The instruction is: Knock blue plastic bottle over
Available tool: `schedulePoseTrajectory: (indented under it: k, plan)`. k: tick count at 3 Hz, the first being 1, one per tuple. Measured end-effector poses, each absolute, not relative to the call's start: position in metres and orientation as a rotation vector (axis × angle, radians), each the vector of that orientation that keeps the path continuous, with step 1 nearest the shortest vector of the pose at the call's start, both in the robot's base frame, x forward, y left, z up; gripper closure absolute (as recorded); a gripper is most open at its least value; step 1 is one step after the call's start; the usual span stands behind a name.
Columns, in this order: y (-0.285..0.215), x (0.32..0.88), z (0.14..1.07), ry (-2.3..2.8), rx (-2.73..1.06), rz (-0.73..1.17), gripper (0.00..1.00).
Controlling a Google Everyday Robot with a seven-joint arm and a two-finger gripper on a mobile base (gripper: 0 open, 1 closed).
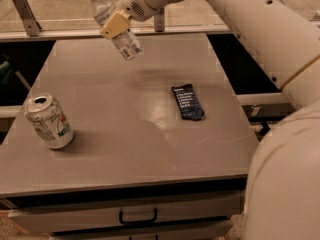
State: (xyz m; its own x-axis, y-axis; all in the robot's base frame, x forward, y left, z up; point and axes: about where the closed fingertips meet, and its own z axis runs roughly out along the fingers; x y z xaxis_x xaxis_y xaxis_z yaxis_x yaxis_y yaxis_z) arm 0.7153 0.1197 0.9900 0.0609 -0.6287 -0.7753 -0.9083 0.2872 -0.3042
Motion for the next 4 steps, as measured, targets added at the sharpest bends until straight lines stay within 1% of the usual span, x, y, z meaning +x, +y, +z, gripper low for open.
schedulePoseTrajectory:
  k: [1, 2, 3, 4]
  plan:
    - [0.095, 0.7, 0.975, 1.769, -1.498, 0.322, 1.0]
    - [0.09, 0.688, 0.948, 1.859, -1.593, 0.293, 1.0]
    - [0.091, 0.681, 0.907, 1.953, -1.701, 0.298, 0.75]
    - [0.093, 0.678, 0.888, 1.987, -1.749, 0.31, 0.52]
